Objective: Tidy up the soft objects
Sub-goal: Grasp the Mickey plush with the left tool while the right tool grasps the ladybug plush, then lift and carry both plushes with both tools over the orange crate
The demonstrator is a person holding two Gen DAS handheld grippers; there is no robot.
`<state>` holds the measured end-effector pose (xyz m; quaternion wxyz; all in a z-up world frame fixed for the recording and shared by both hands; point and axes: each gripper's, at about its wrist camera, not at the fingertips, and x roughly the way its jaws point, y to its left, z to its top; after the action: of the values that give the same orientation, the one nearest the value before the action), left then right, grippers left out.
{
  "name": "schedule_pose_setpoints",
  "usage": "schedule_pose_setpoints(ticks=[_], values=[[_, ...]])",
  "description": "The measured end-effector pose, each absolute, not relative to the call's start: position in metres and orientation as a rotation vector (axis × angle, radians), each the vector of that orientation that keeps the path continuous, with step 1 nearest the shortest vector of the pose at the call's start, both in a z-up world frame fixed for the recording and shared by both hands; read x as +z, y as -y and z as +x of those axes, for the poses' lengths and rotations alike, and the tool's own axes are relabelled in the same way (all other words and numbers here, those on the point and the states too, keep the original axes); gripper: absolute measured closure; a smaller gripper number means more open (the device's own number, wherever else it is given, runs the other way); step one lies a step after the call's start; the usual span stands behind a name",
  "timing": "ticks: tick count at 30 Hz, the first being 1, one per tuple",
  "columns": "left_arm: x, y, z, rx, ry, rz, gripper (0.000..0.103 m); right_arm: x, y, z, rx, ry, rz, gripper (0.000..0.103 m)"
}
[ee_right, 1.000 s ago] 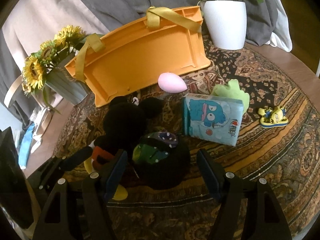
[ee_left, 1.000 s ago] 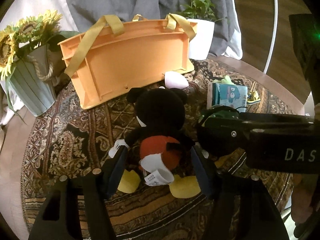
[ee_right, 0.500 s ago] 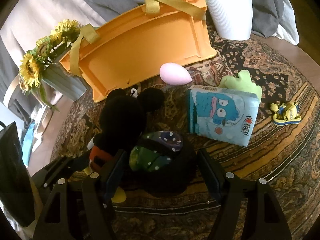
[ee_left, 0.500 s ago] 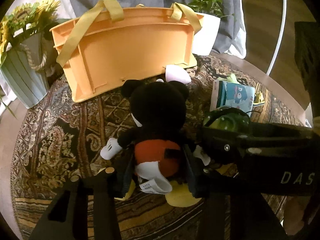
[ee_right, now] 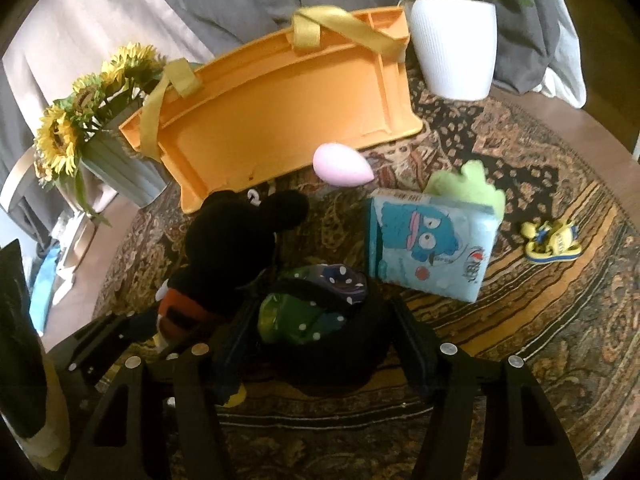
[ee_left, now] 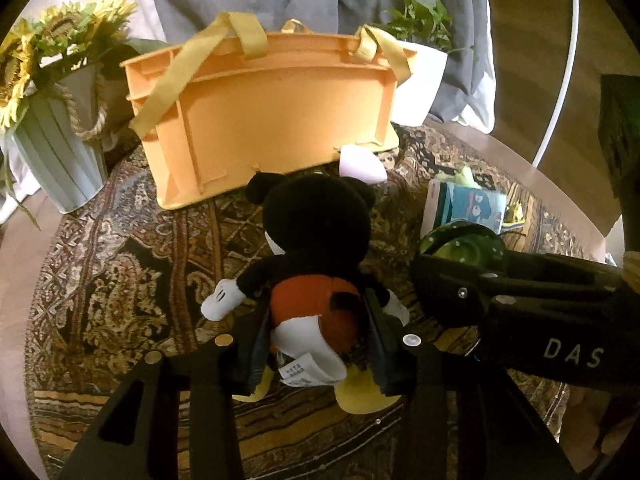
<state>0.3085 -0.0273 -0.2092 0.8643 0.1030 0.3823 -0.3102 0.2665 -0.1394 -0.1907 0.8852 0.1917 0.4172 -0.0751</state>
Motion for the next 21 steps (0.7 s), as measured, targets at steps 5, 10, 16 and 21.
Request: schedule_pose_setpoints(ticks=[5, 10, 16, 21], values=[[-0.196, 0.019, 0.306, -0.644, -0.778, 0.193, 0.062, -0.178, 0.139, 0.262, -0.170, -0.844, 0.400, 0.039], [-0.177, 0.012, 0.303, -0.642, -0.743, 0.182, 0.062, -0.157, 0.134, 0.258, -0.185, -0.805, 0.380, 0.039], [-0.151, 0.001, 0.301, -0.632, -0.699, 0.151, 0.062, -0.133, 0.129, 0.253, -0.203, -0.759, 0.346, 0.039], [-0.128, -0.004, 0.297, -0.619, -0.650, 0.139, 0.062, -0.113, 0.128, 0.248, -0.211, -0.720, 0.320, 0.039]])
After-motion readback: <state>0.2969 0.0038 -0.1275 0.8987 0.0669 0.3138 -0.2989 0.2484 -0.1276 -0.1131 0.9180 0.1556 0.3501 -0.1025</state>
